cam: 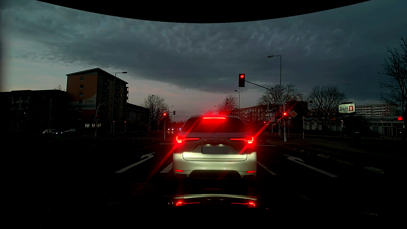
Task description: Follow the waypoints while adhering to traffic rules and regulations
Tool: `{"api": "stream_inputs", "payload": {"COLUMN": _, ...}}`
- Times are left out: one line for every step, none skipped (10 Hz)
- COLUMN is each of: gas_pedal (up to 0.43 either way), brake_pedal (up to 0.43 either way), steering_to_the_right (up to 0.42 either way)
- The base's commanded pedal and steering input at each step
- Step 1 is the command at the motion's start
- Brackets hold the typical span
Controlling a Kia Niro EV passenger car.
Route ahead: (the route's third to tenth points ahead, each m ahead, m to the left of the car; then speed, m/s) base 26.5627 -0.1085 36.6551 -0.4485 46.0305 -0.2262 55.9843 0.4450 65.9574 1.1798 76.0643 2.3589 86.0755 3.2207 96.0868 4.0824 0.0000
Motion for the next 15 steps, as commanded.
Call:
{"api": "stream_inputs", "payload": {"gas_pedal": 0.0, "brake_pedal": 0.311, "steering_to_the_right": -0.01}}
{"api": "stream_inputs", "payload": {"gas_pedal": 0.0, "brake_pedal": 0.311, "steering_to_the_right": -0.01}}
{"api": "stream_inputs", "payload": {"gas_pedal": 0.0, "brake_pedal": 0.311, "steering_to_the_right": -0.01}}
{"api": "stream_inputs", "payload": {"gas_pedal": 0.0, "brake_pedal": 0.311, "steering_to_the_right": -0.01}}
{"api": "stream_inputs", "payload": {"gas_pedal": 0.0, "brake_pedal": 0.311, "steering_to_the_right": -0.01}}
{"api": "stream_inputs", "payload": {"gas_pedal": 0.0, "brake_pedal": 0.311, "steering_to_the_right": -0.01}}
{"api": "stream_inputs", "payload": {"gas_pedal": 0.0, "brake_pedal": 0.311, "steering_to_the_right": -0.01}}
{"api": "stream_inputs", "payload": {"gas_pedal": 0.0, "brake_pedal": 0.311, "steering_to_the_right": -0.01}}
{"api": "stream_inputs", "payload": {"gas_pedal": 0.0, "brake_pedal": 0.311, "steering_to_the_right": -0.01}}
{"api": "stream_inputs", "payload": {"gas_pedal": 0.0, "brake_pedal": 0.311, "steering_to_the_right": -0.01}}
{"api": "stream_inputs", "payload": {"gas_pedal": 0.0, "brake_pedal": 0.311, "steering_to_the_right": -0.01}}
{"api": "stream_inputs", "payload": {"gas_pedal": 0.0, "brake_pedal": 0.311, "steering_to_the_right": -0.01}}
{"api": "stream_inputs", "payload": {"gas_pedal": 0.0, "brake_pedal": 0.311, "steering_to_the_right": -0.01}}
{"api": "stream_inputs", "payload": {"gas_pedal": 0.0, "brake_pedal": 0.311, "steering_to_the_right": -0.01}}
{"api": "stream_inputs", "payload": {"gas_pedal": 0.0, "brake_pedal": 0.311, "steering_to_the_right": -0.01}}
